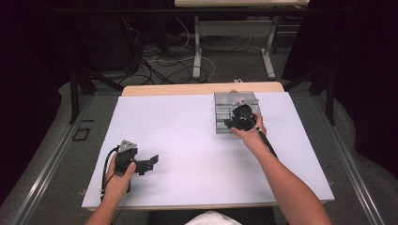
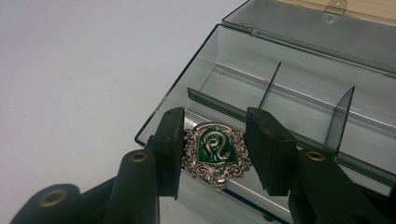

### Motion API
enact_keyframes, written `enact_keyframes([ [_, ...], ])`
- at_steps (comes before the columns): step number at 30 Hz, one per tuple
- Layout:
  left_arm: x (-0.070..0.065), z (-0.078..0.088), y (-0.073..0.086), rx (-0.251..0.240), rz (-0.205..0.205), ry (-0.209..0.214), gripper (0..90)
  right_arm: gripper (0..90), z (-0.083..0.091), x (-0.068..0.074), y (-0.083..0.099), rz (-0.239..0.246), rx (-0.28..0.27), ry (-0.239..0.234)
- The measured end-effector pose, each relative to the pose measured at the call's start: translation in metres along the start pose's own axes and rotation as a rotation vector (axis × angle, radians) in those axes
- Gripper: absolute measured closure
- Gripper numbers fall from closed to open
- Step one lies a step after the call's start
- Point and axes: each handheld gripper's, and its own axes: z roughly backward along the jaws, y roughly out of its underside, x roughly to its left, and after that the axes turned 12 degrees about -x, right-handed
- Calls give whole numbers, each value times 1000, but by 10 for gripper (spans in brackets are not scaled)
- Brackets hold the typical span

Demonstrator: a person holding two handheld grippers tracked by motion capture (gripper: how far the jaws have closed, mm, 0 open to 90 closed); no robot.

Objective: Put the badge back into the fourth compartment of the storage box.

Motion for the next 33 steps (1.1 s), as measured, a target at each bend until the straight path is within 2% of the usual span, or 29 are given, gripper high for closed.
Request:
enact_keyframes([
  [16, 0, 0, 0, 0, -1, 2, 37, 582, -14, 6, 4, -16, 7, 11],
  [33, 0, 0, 0, -3, -3, -1, 38, 582, -22, 5, 8, -19, 7, 17],
])
